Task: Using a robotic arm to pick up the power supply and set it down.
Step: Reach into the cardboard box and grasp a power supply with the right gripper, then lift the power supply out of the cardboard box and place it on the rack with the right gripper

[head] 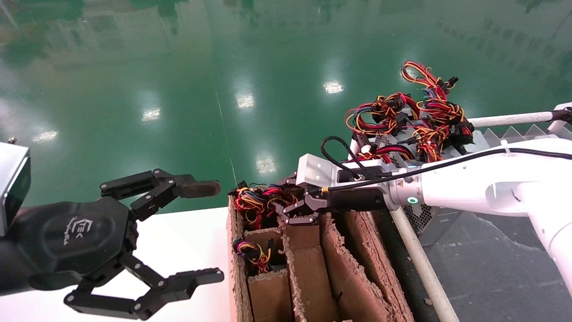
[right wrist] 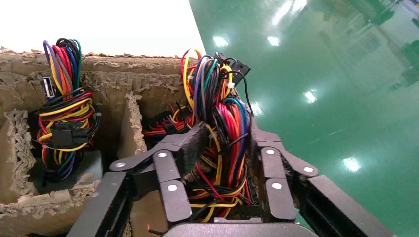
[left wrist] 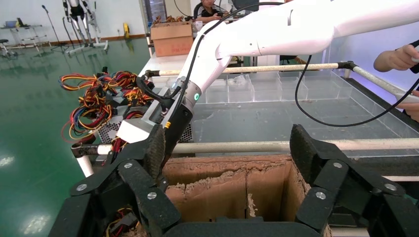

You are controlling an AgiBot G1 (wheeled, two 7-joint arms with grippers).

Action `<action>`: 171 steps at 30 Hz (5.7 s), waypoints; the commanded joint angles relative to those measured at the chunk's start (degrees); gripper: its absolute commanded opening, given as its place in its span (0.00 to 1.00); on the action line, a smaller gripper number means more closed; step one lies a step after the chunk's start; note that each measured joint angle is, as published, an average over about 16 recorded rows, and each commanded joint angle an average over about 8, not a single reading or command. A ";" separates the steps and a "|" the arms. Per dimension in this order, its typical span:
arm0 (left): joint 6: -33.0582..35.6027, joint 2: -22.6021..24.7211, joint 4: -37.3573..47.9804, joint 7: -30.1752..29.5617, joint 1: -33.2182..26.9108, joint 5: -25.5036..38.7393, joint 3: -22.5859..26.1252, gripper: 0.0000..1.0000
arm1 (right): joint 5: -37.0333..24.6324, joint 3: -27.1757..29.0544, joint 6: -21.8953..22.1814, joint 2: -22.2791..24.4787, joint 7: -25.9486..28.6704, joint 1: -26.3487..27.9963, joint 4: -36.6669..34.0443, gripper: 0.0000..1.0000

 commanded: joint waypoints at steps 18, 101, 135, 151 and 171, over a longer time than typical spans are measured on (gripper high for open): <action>0.00 0.00 0.00 0.00 0.00 -0.01 0.01 1.00 | 0.92 0.64 0.47 -0.81 -3.77 0.21 -3.23 0.00; -0.02 -0.01 0.00 0.02 -0.01 -0.03 0.04 1.00 | 11.44 8.97 -6.64 44.79 14.96 21.54 -19.44 0.00; -0.02 -0.02 0.00 0.03 -0.01 -0.04 0.05 1.00 | 10.68 9.18 -13.05 37.41 18.15 13.36 -15.30 0.00; -0.02 -0.02 0.00 0.03 -0.02 -0.04 0.06 1.00 | 10.79 9.26 -7.91 31.97 18.97 12.60 -14.98 0.00; -0.03 -0.02 0.00 0.03 -0.02 -0.05 0.07 1.00 | 10.50 9.05 -6.97 32.02 19.73 10.98 -15.26 1.00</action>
